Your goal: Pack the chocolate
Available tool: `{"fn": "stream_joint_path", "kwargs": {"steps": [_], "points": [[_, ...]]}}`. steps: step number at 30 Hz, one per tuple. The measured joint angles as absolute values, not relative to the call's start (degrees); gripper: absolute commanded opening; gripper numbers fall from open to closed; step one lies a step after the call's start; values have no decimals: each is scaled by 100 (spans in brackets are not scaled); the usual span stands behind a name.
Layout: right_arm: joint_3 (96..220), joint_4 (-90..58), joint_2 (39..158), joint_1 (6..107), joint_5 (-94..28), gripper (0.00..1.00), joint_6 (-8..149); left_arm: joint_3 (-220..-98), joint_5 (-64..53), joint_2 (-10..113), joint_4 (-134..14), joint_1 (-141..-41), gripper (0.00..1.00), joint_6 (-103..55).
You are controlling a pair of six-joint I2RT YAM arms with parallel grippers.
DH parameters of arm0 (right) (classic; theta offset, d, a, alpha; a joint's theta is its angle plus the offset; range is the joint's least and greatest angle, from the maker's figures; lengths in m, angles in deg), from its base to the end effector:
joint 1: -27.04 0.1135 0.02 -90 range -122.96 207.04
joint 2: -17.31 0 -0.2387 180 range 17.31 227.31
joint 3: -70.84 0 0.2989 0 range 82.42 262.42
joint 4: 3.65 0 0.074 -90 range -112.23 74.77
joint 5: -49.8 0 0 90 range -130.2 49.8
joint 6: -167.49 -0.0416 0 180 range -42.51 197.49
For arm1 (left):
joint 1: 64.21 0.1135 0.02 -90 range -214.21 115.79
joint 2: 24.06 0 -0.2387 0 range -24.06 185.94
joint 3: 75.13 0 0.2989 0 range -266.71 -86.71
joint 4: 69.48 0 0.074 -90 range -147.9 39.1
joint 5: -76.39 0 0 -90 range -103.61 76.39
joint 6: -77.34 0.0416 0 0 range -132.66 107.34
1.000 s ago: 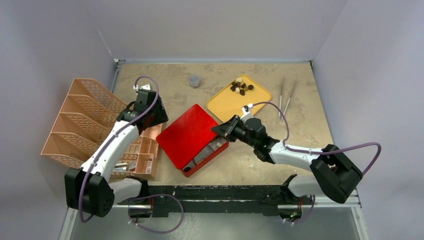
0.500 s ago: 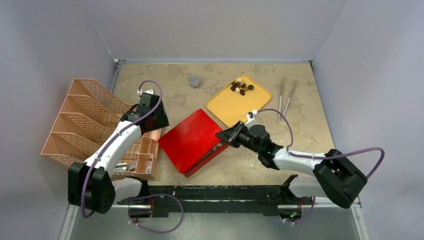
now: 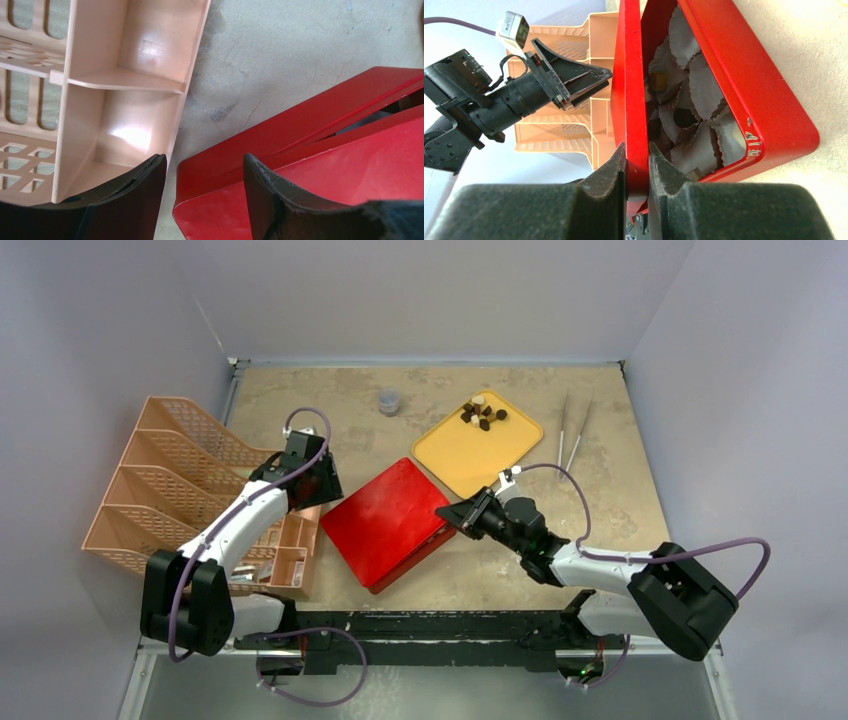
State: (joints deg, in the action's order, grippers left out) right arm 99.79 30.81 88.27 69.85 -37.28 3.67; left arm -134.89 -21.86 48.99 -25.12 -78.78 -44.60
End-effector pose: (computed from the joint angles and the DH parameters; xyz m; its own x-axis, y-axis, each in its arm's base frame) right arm 0.2031 0.1910 0.1239 -0.7142 0.6458 -0.2698 -0.1069 0.2803 0.9539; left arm 0.2947 -0.0704 0.1758 -0.7862 -0.3366 -0.5182 -0.2843 0.9416 -0.1802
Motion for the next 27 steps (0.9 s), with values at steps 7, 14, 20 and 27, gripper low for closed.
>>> {"fn": "stream_joint_path", "kwargs": {"steps": [7, 14, 20, 27], "points": [[9911, 3142, 8814, 6992, -3800, 15, 367, -13408, -2114, 4899, -2611, -7878, 55, -4504], [9907, 3044, 8735, 6996, -3804, 27, 389, -13356, -1992, 4923, -2654, -7878, 47, -4526], [9929, 2439, 8588, 7000, -3920, 42, 550, -13310, -1867, 5013, -2724, -7878, 44, -4613], [10283, 1042, 8011, 7000, -4224, 60, 710, -13223, -1828, 5120, -2838, -7858, 43, -4635]]}}
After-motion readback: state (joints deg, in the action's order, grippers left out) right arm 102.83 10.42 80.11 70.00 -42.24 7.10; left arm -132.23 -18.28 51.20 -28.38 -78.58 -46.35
